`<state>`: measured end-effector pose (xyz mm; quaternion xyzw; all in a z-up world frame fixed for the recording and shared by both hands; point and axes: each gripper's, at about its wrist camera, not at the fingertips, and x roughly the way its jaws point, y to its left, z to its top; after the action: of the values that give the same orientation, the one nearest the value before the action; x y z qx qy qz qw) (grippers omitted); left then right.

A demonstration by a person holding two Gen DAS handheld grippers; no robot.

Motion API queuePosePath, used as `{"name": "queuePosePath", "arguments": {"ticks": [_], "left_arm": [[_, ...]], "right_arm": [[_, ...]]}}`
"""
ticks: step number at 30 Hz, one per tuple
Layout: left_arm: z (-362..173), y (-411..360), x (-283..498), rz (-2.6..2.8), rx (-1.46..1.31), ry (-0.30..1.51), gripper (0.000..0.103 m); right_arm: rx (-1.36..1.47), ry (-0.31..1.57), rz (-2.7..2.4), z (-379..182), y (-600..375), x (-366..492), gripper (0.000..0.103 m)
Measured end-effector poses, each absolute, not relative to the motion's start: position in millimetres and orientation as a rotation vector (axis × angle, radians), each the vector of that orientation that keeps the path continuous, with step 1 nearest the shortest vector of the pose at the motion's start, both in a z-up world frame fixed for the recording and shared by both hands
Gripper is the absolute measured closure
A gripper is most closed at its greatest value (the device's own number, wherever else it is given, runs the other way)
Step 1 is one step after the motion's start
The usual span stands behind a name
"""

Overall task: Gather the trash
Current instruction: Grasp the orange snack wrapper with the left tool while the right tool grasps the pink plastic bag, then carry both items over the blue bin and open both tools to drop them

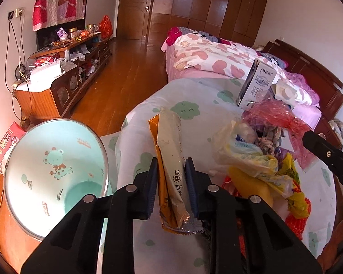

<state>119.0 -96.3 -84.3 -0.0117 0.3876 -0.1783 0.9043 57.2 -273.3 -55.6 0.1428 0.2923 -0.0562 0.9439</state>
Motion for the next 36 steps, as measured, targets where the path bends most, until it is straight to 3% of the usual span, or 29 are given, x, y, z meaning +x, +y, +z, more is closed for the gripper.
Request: {"name": "queuePosePath", "arguments": {"ticks": [7, 23, 36], "left_arm": [[-64, -72, 105, -0.363, -0.056, 0.751, 0.079], [-30, 29, 88, -0.117, -0.030, 0.647, 0.079], [-70, 98, 115, -0.001, -0.086, 0.754, 0.079]], "right_arm": [[0.265, 0.490, -0.153, -28, -266, 38, 0.073], [0.184, 0.495, 0.017, -28, -165, 57, 0.073], [0.110, 0.632, 0.136, -70, -81, 108, 0.073]]}}
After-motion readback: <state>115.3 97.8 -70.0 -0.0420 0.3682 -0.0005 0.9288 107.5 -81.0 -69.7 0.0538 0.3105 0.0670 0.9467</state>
